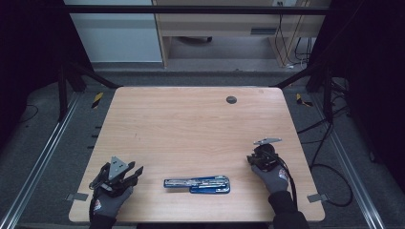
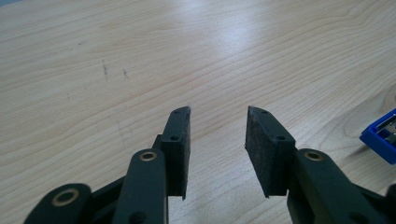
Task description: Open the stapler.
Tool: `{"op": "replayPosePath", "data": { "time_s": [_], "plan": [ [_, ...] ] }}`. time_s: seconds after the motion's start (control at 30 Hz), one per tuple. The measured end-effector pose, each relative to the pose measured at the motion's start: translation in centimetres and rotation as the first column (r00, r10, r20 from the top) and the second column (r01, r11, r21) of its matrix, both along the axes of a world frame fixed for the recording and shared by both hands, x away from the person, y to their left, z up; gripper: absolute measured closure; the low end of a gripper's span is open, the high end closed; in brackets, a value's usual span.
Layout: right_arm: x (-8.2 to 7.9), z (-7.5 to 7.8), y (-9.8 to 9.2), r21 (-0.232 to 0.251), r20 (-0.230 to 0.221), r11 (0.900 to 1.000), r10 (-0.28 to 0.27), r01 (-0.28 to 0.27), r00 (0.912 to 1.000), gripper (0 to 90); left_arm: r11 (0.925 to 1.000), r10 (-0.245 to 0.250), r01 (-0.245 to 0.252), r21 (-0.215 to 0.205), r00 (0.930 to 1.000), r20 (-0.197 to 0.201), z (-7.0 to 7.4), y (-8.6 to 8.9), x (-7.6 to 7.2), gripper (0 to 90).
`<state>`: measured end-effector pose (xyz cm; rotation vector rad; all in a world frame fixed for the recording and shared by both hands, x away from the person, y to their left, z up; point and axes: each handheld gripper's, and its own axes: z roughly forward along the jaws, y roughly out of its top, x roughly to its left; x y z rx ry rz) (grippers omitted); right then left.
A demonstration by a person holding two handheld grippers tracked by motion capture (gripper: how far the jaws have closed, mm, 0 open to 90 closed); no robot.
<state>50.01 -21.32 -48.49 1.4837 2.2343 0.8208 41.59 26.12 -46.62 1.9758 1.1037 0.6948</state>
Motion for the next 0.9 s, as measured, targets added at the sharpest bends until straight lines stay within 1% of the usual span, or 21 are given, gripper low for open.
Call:
{"op": "replayPosePath", "data": {
  "time_s": [0.03, 0.2, 0.33, 0.4, 0.43, 0.47, 0.53, 0.57, 0.67, 0.7, 0.73, 0.77, 0.8, 0.9],
  "plan": [
    [0.0, 0.0, 0.0, 0.002, -0.005, 1.000, -0.002, 0.002, 1.0000, 75.0, 1.0000, 0.001, -0.001, 0.000, 1.0000, 0.000, 0.0, 0.0, 0.0, 60.8],
    [0.0, -0.2, 0.1, -0.021, -0.002, 1.000, 0.006, -0.006, 1.0000, 78.0, 1.0000, -0.001, 0.001, 0.000, 1.0000, 0.000, 0.0, 0.0, 0.0, 60.8],
    [0.0, -0.1, 0.1, -0.023, -0.006, 1.000, 0.014, -0.014, 0.9999, 78.3, 1.0000, -0.003, 0.003, 0.000, 1.0000, -0.002, 0.0, 0.0, 0.0, 60.8],
    [-0.1, 0.1, 0.0, -0.015, -0.013, 1.000, 0.019, -0.020, 0.9997, 78.3, 1.0000, -0.003, 0.003, -0.002, 1.0000, -0.001, 0.0, 0.0, 0.0, 60.8],
    [-0.2, 0.2, -0.1, -0.010, -0.009, 1.000, 0.027, -0.027, 0.9996, 78.3, 1.0000, -0.003, 0.003, -0.001, 1.0000, -0.001, 0.0, 0.0, 0.0, 60.8],
    [-0.2, 0.3, -0.2, -0.016, -0.001, 0.999, 0.038, -0.038, 0.9993, 78.3, 1.0000, -0.004, 0.004, -0.002, 1.0000, 0.000, 0.0, 0.0, 0.0, 60.8],
    [-0.6, 0.7, -0.3, -0.001, -0.002, 0.998, 0.065, -0.065, 0.9979, 78.3, 1.0000, -0.005, 0.005, -0.002, 1.0000, 0.001, 0.1, 0.0, -0.1, 60.8],
    [-0.7, 0.7, -0.4, -0.002, 0.002, 0.997, 0.078, -0.078, 0.9969, 78.4, 1.0000, -0.005, 0.005, -0.002, 1.0000, 0.001, 0.1, 0.0, -0.1, 60.8],
    [-1.3, 0.8, -0.6, 0.006, -0.011, 0.994, 0.107, -0.107, 0.9942, 78.3, 1.0000, -0.006, 0.006, -0.002, 1.0000, 0.003, 0.1, 0.0, -0.1, 60.8],
    [-1.5, 0.8, -0.7, 0.001, -0.013, 0.993, 0.116, -0.116, 0.9931, 78.3, 1.0000, -0.008, 0.008, 0.000, 1.0000, 0.003, 0.1, 0.0, -0.1, 60.8],
    [-1.6, 0.8, -0.7, -0.004, -0.017, 0.993, 0.121, -0.121, 0.9925, 78.3, 1.0000, -0.007, 0.007, 0.001, 1.0000, 0.003, 0.1, -0.1, -0.1, 60.8],
    [-1.8, 0.7, -0.8, -0.010, -0.011, 0.992, 0.129, -0.130, 0.9915, 78.3, 1.0000, -0.007, 0.007, 0.001, 1.0000, 0.003, 0.1, -0.1, -0.1, 60.8],
    [-1.9, 0.7, -0.9, -0.003, -0.019, 0.991, 0.131, -0.131, 0.9912, 78.3, 1.0000, -0.008, 0.008, 0.002, 1.0000, 0.002, 0.1, -0.1, -0.1, 60.8],
    [-2.1, 0.4, -0.9, -0.012, -0.033, 0.991, 0.134, -0.135, 0.9904, 78.2, 1.0000, -0.008, 0.008, 0.005, 1.0000, 0.003, 0.1, -0.1, -0.1, 60.8]
  ]
}}
